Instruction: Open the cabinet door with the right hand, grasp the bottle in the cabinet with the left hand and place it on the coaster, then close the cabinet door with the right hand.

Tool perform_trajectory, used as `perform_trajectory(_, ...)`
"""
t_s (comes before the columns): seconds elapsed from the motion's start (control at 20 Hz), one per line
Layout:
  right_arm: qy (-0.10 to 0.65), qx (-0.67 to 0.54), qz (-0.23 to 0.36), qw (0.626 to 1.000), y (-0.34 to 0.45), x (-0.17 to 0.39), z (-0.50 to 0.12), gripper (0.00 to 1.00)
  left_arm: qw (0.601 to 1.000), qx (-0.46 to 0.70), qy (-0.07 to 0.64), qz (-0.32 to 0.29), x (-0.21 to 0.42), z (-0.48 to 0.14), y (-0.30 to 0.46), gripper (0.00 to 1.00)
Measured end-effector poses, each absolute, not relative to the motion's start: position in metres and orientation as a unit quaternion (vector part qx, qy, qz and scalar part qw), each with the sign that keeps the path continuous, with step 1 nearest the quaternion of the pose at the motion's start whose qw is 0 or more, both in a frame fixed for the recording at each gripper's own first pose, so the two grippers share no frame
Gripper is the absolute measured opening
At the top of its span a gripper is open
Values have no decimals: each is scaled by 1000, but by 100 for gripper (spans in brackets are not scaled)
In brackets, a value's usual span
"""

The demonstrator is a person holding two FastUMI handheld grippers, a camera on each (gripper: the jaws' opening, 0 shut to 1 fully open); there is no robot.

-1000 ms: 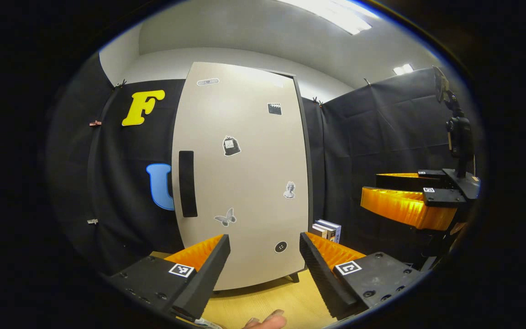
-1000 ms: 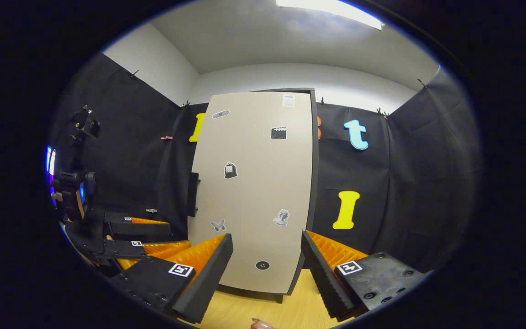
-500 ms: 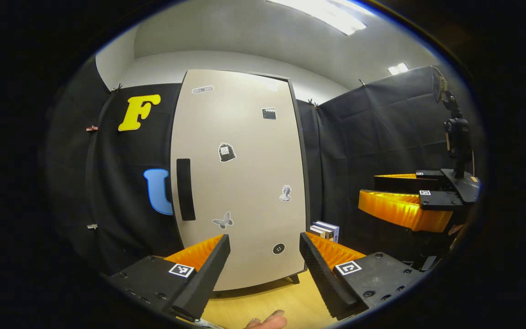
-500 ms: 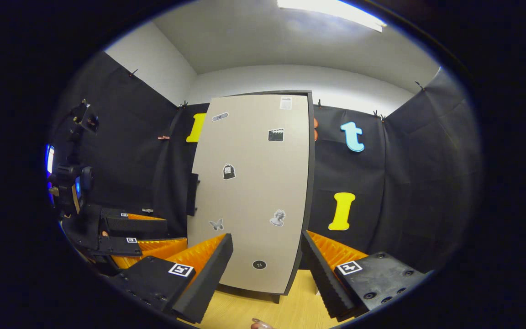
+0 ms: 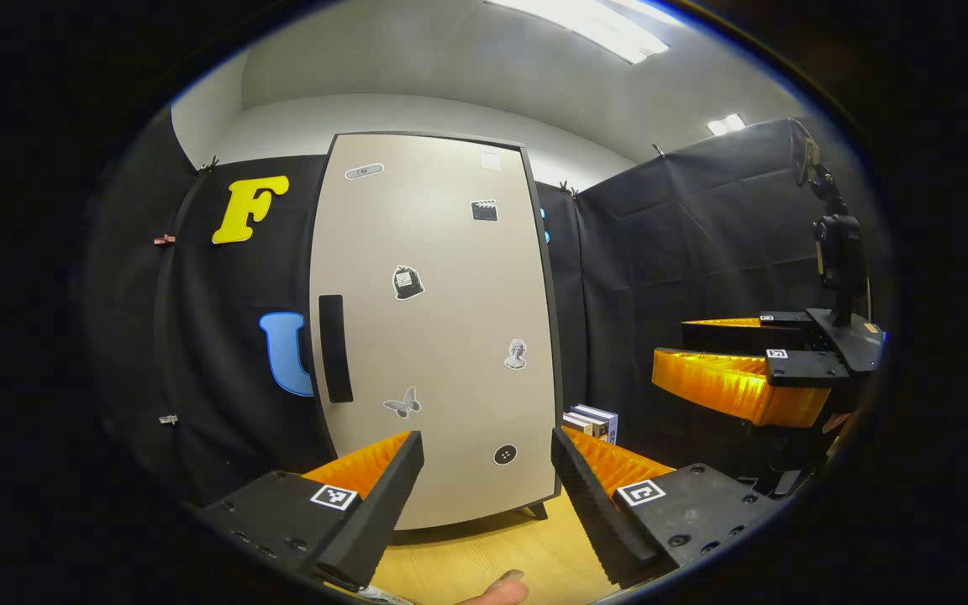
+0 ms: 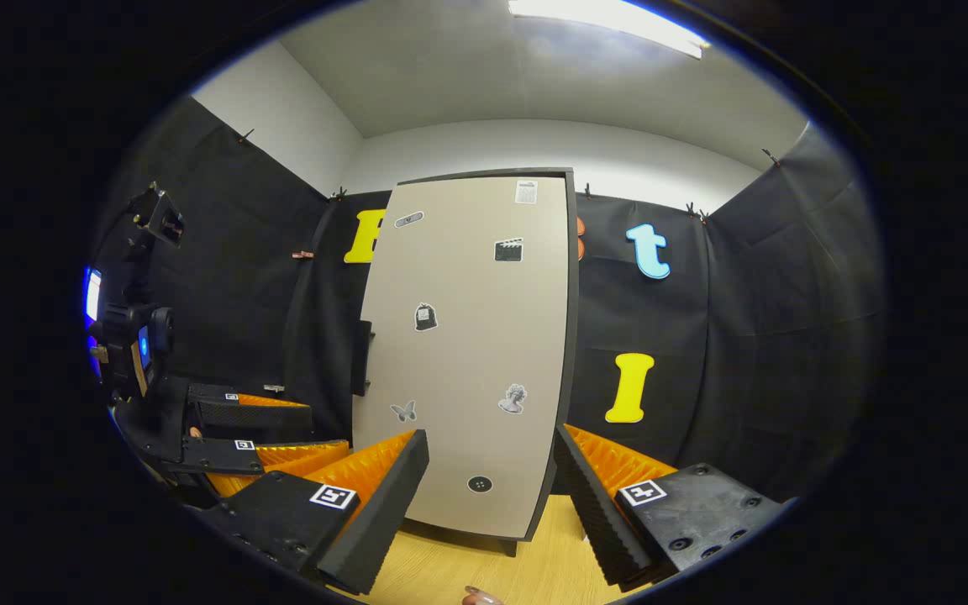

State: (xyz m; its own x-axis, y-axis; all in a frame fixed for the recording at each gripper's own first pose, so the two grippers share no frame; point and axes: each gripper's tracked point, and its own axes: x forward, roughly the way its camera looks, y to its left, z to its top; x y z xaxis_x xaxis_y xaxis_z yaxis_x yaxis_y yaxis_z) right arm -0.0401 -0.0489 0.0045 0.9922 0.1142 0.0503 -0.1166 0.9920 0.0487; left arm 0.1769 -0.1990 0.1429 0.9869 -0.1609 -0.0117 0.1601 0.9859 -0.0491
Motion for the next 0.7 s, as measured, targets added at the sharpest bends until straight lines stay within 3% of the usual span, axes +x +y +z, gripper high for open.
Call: perform_trajectory(0.7, -15, 28, 72, 997, -45, -47, 4, 97, 997, -20, 3, -80, 174, 146, -204, 96)
